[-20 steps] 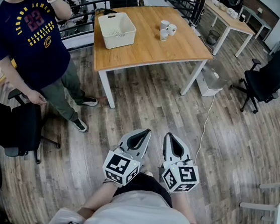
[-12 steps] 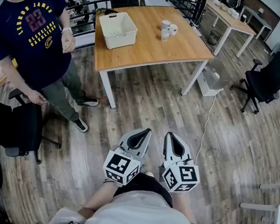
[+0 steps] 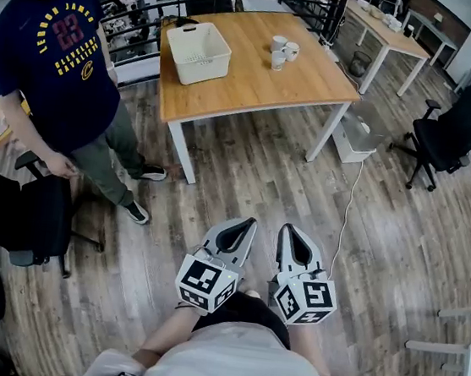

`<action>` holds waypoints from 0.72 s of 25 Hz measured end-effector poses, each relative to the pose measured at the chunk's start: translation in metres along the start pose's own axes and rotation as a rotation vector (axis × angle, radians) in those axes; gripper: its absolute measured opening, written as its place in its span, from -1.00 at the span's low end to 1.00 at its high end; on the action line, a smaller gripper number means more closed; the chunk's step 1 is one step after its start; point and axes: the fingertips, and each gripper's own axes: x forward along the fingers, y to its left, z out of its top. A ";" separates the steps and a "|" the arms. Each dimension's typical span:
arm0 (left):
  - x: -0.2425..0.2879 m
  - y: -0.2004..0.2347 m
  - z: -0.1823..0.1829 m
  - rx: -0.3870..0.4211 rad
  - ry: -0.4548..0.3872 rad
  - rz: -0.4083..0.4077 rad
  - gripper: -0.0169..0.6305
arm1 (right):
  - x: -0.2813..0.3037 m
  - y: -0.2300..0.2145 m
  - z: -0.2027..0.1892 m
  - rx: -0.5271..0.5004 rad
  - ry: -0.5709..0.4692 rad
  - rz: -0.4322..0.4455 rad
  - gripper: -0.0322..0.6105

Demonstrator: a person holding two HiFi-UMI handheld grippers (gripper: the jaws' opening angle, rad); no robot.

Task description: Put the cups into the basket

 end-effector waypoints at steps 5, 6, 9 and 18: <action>-0.001 0.003 0.001 0.005 0.000 -0.018 -0.92 | 0.002 0.000 0.000 -0.001 -0.015 -0.021 -0.87; -0.002 0.003 0.001 0.006 0.003 -0.023 -0.92 | 0.002 0.001 0.000 0.001 -0.018 -0.024 -0.87; -0.004 0.005 0.001 0.013 0.009 -0.045 -0.92 | 0.003 0.005 0.002 0.005 -0.032 -0.031 -0.87; 0.009 0.024 0.000 0.001 0.006 -0.055 -0.92 | 0.021 -0.001 -0.004 0.010 -0.027 -0.057 -0.87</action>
